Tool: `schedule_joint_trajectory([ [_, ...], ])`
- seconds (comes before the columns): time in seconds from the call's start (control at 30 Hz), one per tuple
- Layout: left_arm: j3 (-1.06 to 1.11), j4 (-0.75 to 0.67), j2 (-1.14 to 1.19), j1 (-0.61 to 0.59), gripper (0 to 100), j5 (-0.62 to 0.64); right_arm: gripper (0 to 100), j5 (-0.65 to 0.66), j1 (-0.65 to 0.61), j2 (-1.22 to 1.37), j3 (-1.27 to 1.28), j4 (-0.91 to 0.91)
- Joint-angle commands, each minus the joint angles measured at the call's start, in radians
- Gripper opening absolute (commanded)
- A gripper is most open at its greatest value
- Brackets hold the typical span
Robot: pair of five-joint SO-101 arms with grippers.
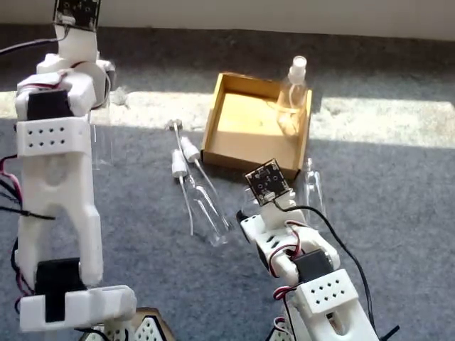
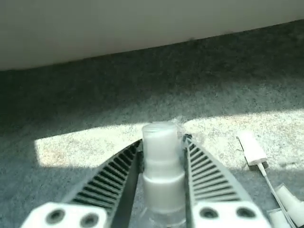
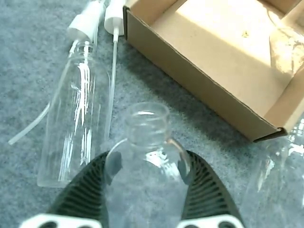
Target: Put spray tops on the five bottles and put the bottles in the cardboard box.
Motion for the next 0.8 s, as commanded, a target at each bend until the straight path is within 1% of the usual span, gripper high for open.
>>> schedule_joint_trajectory([
  [0.0,0.292,-0.133,-0.292,0.016,9,-0.003,0.3,-0.011,0.004,-0.019,-0.012,-0.022],
  [0.17,0.670,-0.381,-0.509,0.028,7,0.012,0.3,-0.011,0.004,-0.019,-0.012,-0.022],
  [0.27,0.780,-0.470,-0.550,0.033,7,-0.005,0.3,-0.011,0.004,-0.019,-0.012,-0.022],
  [0.37,0.789,-0.476,-0.521,0.033,7,-0.069,0.3,-0.011,0.004,-0.019,-0.012,-0.022],
  [0.5,0.776,-0.473,-0.400,0.030,7,-0.117,0.3,-0.011,0.004,-0.019,-0.012,-0.022],
  [0.57,0.725,-0.425,-0.298,0.031,7,-0.127,0.3,-0.011,0.004,-0.019,-0.012,-0.022],
  [0.67,0.621,-0.313,-0.156,0.025,8,-0.124,0.3,-0.011,0.004,-0.019,-0.012,-0.022],
  [0.7,0.607,-0.293,-0.151,0.025,9,-0.126,0.3,-0.011,0.004,-0.019,-0.012,-0.022],
  [0.77,0.610,-0.308,-0.174,0.036,11,-0.153,0.3,-0.011,0.004,-0.019,-0.012,-0.022],
])
